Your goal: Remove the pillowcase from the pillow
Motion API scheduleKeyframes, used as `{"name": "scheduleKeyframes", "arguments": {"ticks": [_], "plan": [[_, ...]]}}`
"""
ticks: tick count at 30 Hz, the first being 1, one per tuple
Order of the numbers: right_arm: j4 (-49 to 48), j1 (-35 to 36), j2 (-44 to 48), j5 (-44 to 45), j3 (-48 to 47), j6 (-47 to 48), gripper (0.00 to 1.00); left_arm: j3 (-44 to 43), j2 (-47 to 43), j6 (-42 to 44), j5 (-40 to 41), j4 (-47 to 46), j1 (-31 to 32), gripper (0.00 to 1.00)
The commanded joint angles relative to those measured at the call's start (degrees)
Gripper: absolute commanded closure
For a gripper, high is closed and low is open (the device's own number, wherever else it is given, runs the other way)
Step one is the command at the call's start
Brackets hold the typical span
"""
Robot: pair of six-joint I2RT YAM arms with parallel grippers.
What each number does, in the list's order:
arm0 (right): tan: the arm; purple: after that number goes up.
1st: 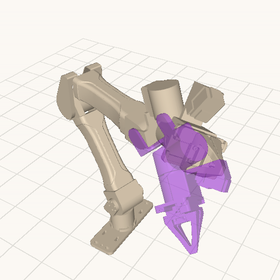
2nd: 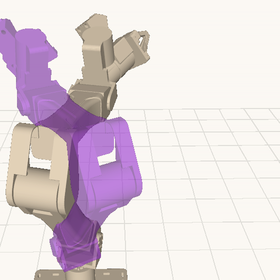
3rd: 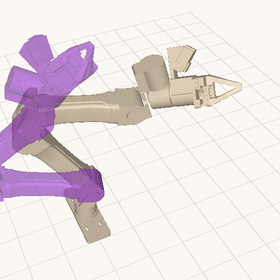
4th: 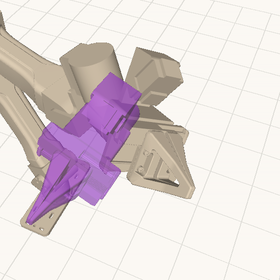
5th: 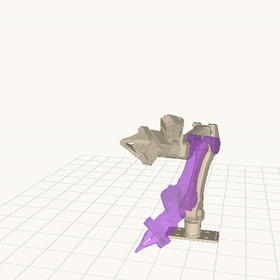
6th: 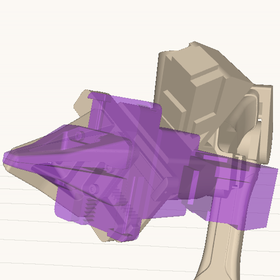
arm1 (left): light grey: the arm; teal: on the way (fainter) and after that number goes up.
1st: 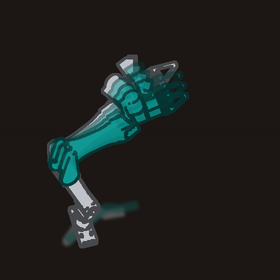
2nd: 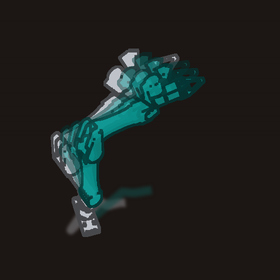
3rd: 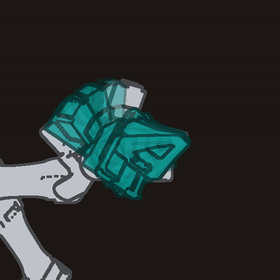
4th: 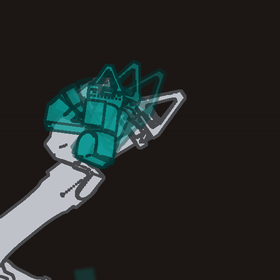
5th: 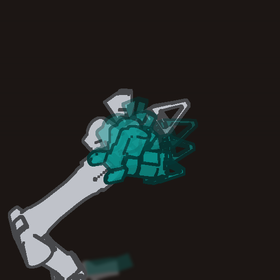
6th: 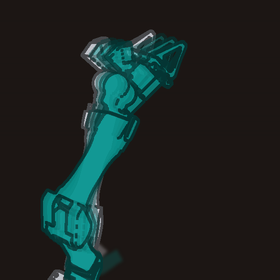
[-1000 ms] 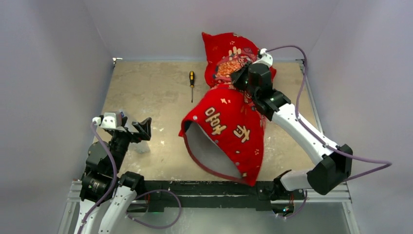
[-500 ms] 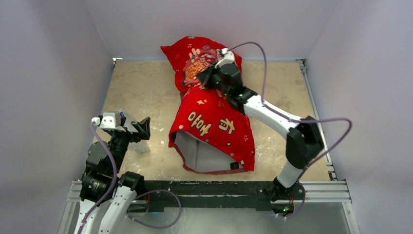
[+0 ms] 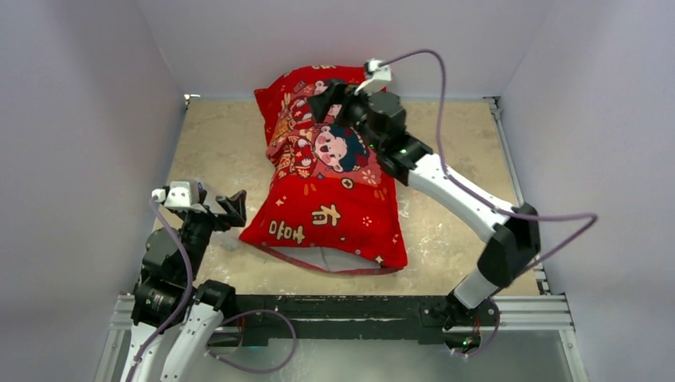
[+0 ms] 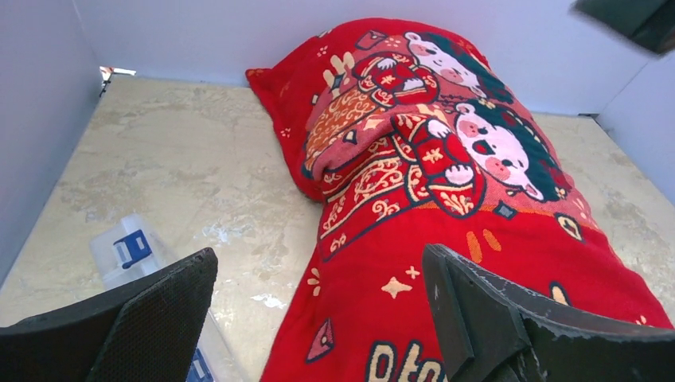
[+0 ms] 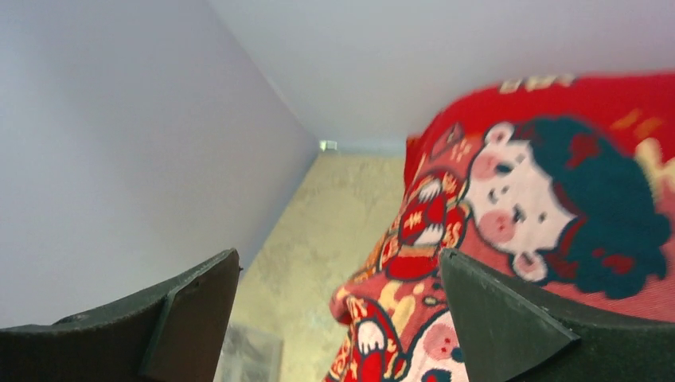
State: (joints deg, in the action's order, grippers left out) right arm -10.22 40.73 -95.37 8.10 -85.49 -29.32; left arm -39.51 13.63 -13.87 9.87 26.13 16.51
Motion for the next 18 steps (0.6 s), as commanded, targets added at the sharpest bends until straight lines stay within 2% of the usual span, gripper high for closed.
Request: {"name": "scheduleKeyframes", "arguments": {"ticks": [1, 4, 10, 18], "plan": [[6.7, -1.6, 7.9, 9.7, 1.9, 0.2, 0.01, -0.4, 3.9, 0.6, -1.5, -2.4, -0.3, 0.01], [9.7, -4.2, 11.3, 9.8, 6.7, -1.3, 0.01, -1.4, 8.2, 0.3, -2.3, -1.7, -0.3, 0.01], [8.0, -12.0, 18.9, 4.1, 21.0, -3.2, 0.01, -2.5, 14.7, -2.4, -8.6, -1.2, -0.2, 0.01], [0.8, -12.8, 21.0, -4.8, 35.5, -3.8, 0.01, -3.6, 26.4, -11.3, -19.5, -5.1, -0.2, 0.01]]}}
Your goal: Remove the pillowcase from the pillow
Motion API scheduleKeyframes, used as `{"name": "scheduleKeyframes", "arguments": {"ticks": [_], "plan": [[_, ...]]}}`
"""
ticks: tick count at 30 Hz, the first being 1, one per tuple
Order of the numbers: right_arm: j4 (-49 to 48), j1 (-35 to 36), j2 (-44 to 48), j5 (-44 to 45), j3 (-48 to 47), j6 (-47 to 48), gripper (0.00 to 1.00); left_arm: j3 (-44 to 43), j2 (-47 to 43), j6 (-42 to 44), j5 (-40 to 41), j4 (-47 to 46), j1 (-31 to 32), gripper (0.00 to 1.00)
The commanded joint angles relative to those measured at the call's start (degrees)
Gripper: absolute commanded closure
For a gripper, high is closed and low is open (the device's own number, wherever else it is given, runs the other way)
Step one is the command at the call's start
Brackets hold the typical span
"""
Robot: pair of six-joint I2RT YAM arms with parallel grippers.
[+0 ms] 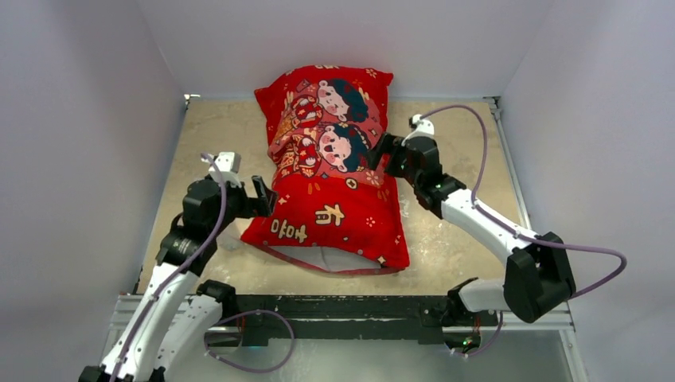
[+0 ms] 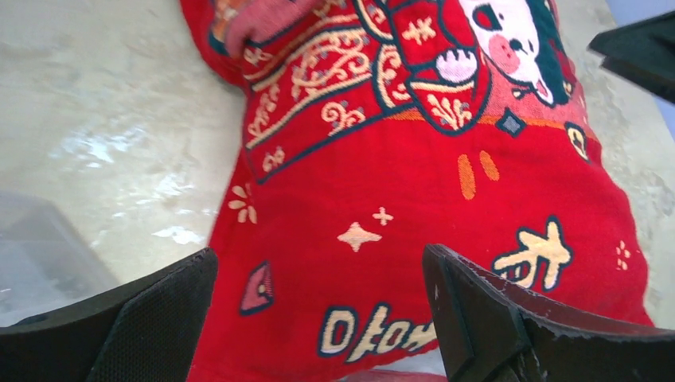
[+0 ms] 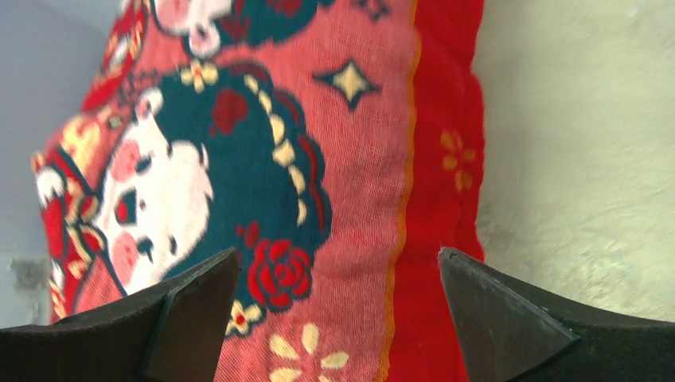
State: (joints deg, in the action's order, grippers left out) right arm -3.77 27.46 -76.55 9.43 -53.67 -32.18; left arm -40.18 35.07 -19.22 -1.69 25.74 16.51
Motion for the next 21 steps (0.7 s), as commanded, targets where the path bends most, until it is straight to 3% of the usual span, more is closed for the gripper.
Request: {"name": "scheduleKeyframes", "arguments": {"ticks": [1, 6, 9, 15, 16, 21], "plan": [[-7.4, 0.5, 2.2, -6.2, 5.0, -0.2, 0.01, -3.1, 6.7, -7.2, -9.1, -5.9, -0.2, 0.01], [-14.5, 0.6, 1.2, -14.2, 10.0, 1.1, 0.06, -2.1, 16.8, -12.9, -16.4, -15.0, -0.2, 0.01], [-15.8, 0.6, 1.0, -17.2, 11.4, 1.5, 0.29, -2.0, 23.8, -14.5, -17.7, -18.0, 0.2, 0.01], [-14.3, 2.4, 10.5, -20.0, 14.4, 0.2, 0.96, -3.8, 32.3, -17.1, -16.5, -22.9, 2.6, 0.02], [-13.5, 3.2, 12.4, -19.5, 14.9, -0.3, 1.00, -4.4, 33.4, -17.3, -16.1, -23.7, 3.3, 0.02], [-11.2, 8.1, 19.7, -18.3, 17.9, -3.3, 1.00, -10.4, 42.2, -16.7, -13.2, -27.7, 9.1, 0.03]]}}
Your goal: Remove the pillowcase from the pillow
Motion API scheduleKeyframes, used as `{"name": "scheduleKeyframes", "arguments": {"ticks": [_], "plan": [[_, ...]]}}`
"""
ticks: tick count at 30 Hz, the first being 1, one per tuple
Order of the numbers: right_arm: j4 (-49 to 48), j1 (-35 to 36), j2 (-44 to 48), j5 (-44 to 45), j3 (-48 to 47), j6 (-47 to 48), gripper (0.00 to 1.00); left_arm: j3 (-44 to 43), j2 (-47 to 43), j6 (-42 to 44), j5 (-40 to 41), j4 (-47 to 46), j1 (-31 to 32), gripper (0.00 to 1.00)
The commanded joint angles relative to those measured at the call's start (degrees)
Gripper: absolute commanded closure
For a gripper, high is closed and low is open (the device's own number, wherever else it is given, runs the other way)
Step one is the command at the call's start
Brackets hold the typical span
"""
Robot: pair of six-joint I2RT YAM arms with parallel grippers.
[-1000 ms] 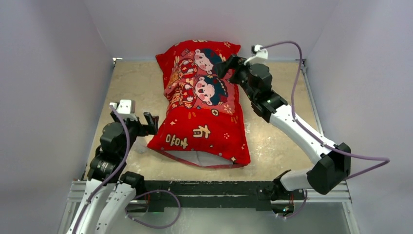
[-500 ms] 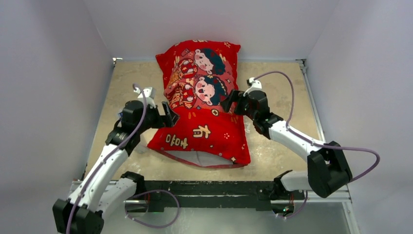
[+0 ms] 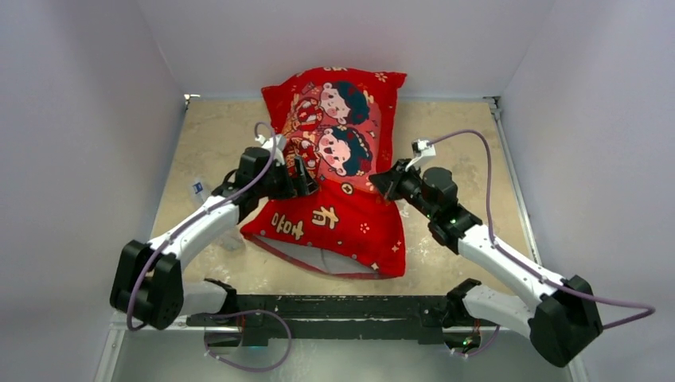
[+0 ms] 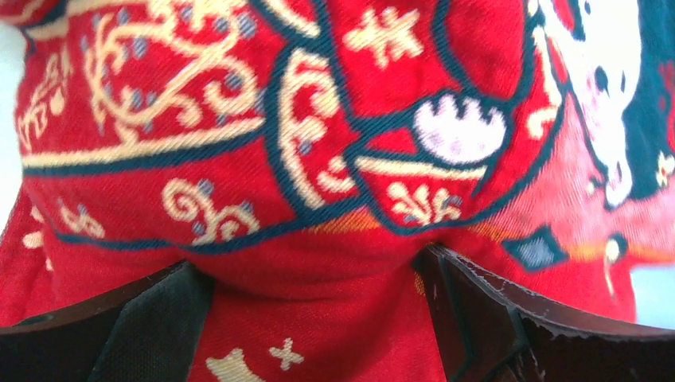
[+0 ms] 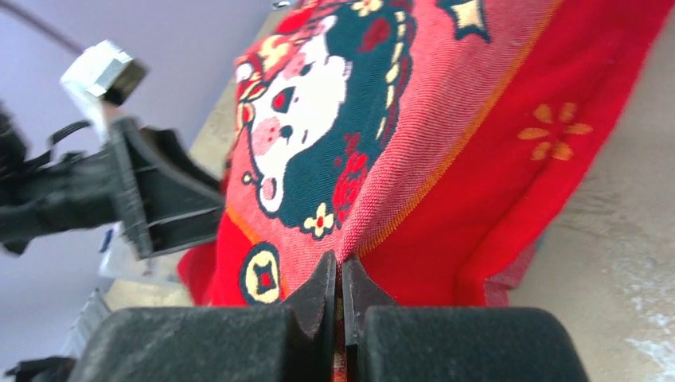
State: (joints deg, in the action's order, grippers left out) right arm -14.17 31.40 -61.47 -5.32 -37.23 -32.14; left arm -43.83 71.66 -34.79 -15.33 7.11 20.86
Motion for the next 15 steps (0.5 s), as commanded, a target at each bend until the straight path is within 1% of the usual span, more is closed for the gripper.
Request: {"name": "scheduleKeyframes", "arguments": {"ticks": [1, 5, 8, 10, 13, 15], "plan": [[-1.0, 5.2, 5.0, -3.7, 2.2, -4.0, 1.00, -8.8, 7.9, -0.6, 0.6, -9.1, 6.0, 0.04], [-2.7, 8.0, 4.9, -4.7, 5.5, -6.9, 1.00, -17.2, 17.7, 1.4, 1.0, -8.1, 9.3, 0.07], [-3.3, 9.1, 4.8, -3.3, 6.9, -8.2, 1.00, -22.2, 20.6, 2.1, 2.6, -7.7, 10.3, 0.08], [-2.3, 9.1, 4.3, -0.9, 6.8, -8.5, 1.00, -22.4, 19.6, 2.0, 5.2, -8.6, 10.5, 0.08], [-0.4, 9.2, 2.9, 1.6, 4.9, -7.8, 1.00, -18.5, 13.6, 1.2, 11.0, -11.3, 10.5, 0.08], [1.4, 9.2, 2.0, 3.2, 3.4, -7.4, 0.92, -15.2, 8.2, 0.0, 14.7, -11.5, 10.5, 0.07]]}}
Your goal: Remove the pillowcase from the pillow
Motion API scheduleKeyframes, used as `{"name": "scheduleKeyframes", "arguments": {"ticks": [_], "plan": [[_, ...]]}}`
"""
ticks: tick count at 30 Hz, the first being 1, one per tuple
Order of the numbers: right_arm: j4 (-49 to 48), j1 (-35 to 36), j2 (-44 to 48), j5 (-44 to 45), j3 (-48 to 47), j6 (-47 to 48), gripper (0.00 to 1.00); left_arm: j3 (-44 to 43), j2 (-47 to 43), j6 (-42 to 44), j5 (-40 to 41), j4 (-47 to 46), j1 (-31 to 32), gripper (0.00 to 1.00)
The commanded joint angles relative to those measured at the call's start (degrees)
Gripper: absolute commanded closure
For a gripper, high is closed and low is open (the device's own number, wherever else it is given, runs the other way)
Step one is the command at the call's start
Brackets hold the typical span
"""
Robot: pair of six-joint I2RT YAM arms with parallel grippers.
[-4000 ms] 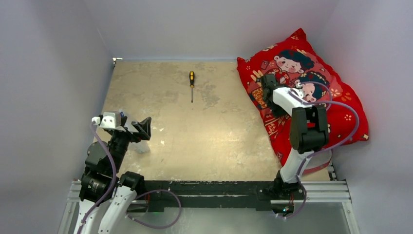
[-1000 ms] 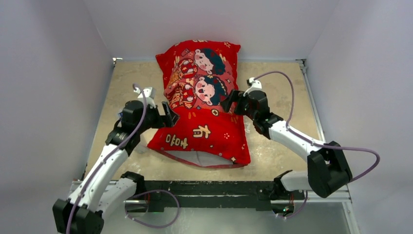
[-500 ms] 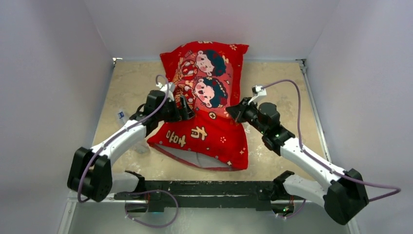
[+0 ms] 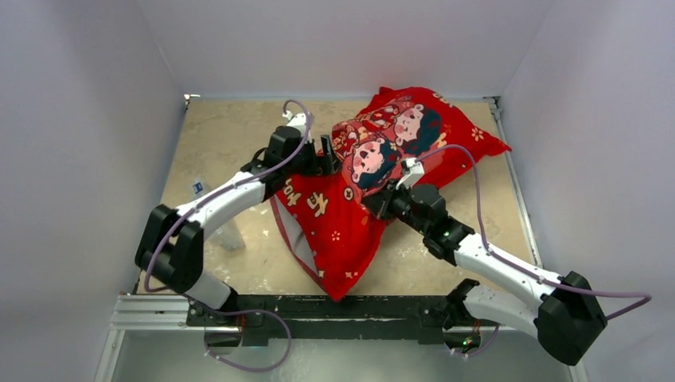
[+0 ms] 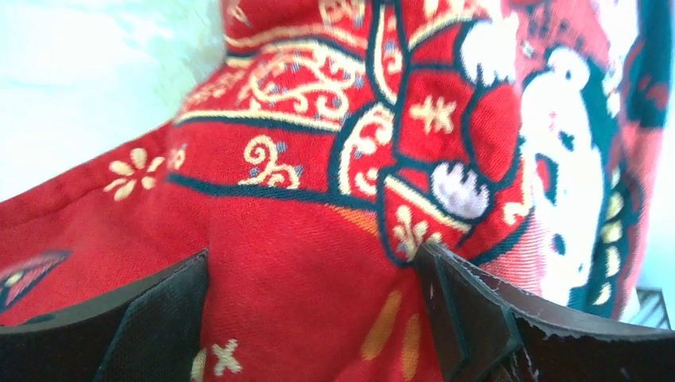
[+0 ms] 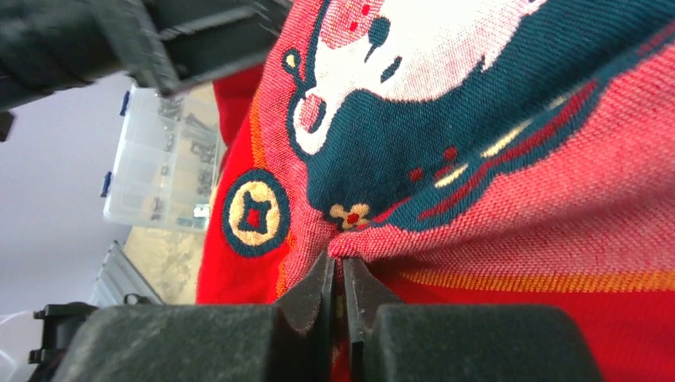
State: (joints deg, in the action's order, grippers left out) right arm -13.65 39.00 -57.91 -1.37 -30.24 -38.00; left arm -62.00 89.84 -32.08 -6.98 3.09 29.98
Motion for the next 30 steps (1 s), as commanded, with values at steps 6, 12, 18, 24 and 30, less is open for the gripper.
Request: {"name": "scheduleKeyframes", "arguments": {"ticks": [6, 12, 18, 24, 30], "plan": [[7.2, 1.9, -2.5, 6.5, -9.8, 0.1, 0.46, 11.1, -27.5, -8.0, 13.7, 1.0, 1.4, 0.07], [11.3, 2.3, 0.1, 9.8, -14.9, -0.2, 0.22, 16.0, -42.1, -11.8, 17.6, 12.5, 1.4, 0.10], [15.4, 2.5, -0.8, 11.8, -18.0, -0.2, 0.20, 25.1, -50.9, -16.5, 13.6, 14.6, 1.4, 0.13], [15.3, 2.6, -0.7, 12.2, -17.3, -1.4, 0.20, 34.8, -53.1, -21.2, 5.3, 11.3, 1.4, 0.13], [12.1, 2.6, -1.3, 9.9, -16.2, -1.3, 0.20, 46.6, -55.9, -30.6, -2.7, -8.6, 1.5, 0.13]]}}
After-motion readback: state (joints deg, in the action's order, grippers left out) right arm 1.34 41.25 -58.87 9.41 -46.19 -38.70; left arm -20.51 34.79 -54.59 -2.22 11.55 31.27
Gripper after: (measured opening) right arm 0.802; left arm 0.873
